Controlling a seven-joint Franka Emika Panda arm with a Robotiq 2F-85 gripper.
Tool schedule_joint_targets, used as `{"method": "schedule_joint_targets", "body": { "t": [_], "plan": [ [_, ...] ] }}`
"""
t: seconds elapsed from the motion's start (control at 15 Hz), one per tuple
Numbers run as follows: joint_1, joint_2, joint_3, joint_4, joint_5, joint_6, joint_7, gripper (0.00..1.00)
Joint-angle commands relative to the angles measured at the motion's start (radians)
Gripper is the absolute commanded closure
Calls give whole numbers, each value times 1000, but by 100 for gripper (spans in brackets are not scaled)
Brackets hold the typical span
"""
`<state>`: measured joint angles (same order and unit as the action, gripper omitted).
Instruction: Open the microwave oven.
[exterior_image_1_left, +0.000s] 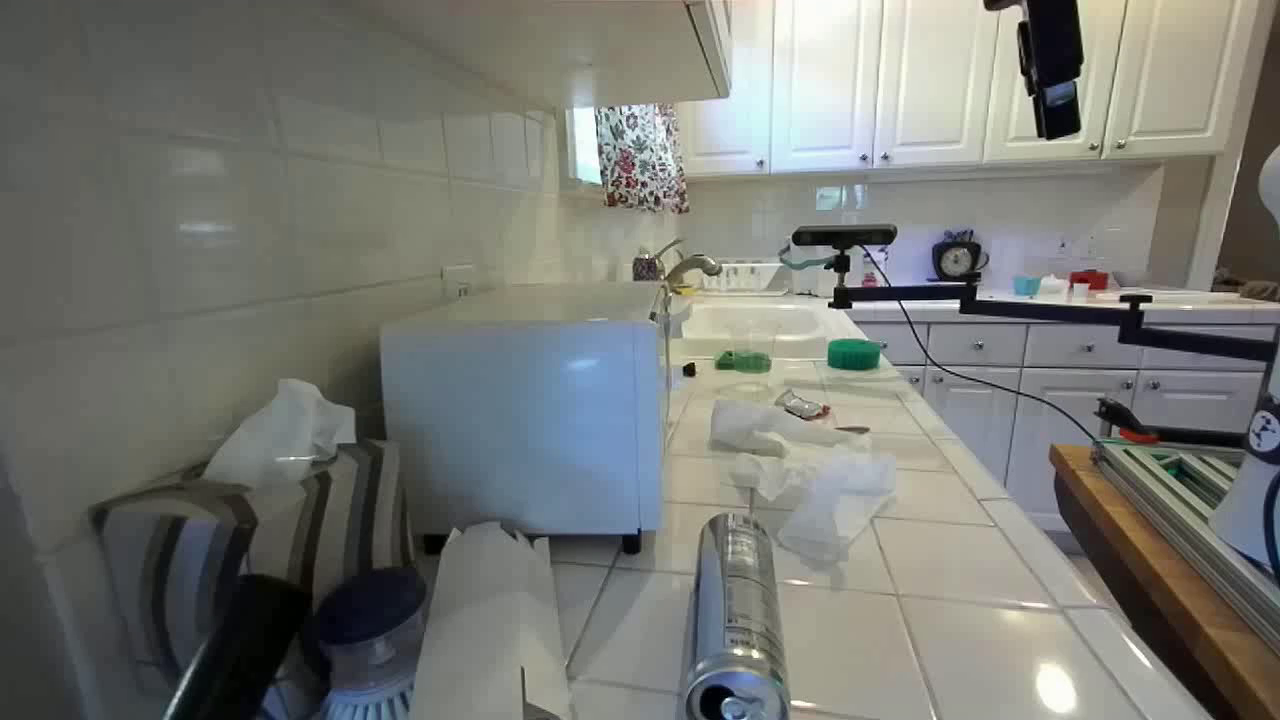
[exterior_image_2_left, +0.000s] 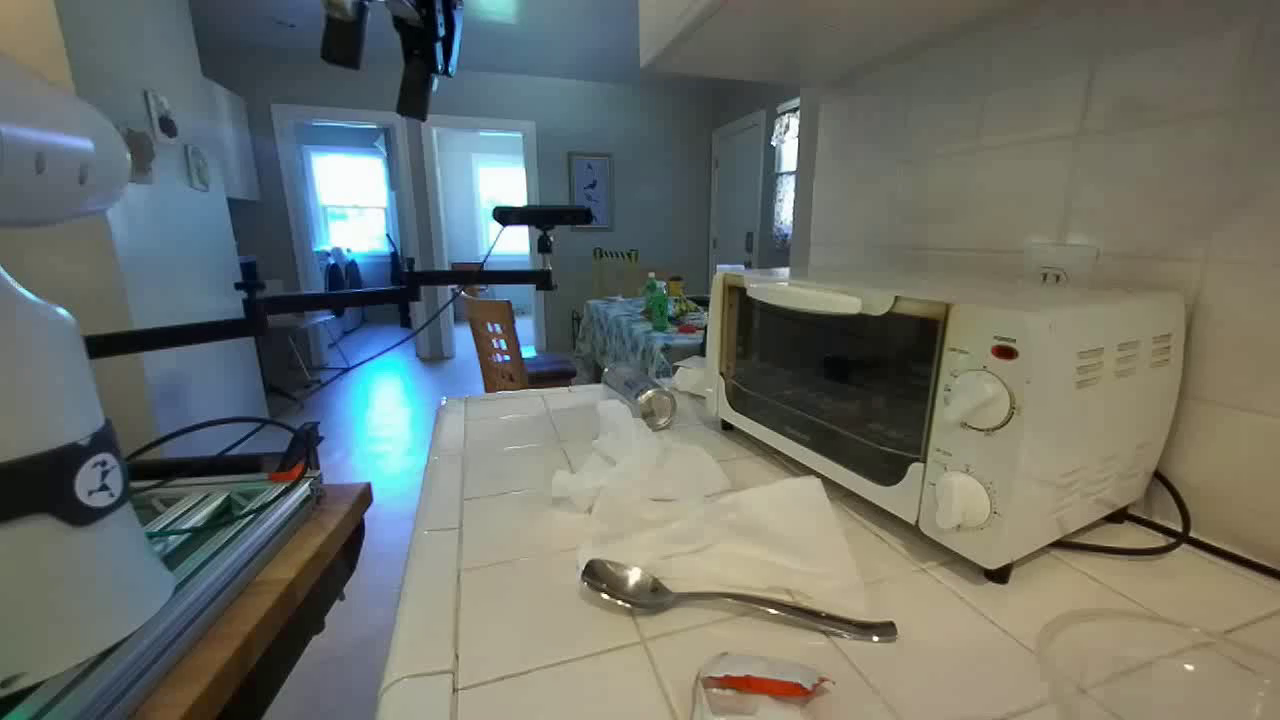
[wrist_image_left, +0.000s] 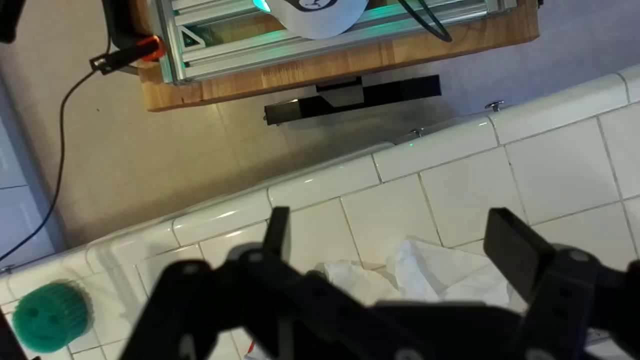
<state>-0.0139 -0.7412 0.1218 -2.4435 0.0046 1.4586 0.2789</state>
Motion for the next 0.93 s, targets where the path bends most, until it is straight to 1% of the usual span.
{"method": "schedule_joint_targets", "body": {
  "t": [0.0, 0.27, 0.47, 0.87],
  "plan": [
    [0, 1, 0, 2, 0, -1, -1, 0],
    [0, 1, 0, 2, 0, -1, 0, 0],
    [-42, 16, 6, -1, 46, 103, 132, 0],
    [-107, 42, 10, -29, 121, 316, 332, 0]
  ]
}}
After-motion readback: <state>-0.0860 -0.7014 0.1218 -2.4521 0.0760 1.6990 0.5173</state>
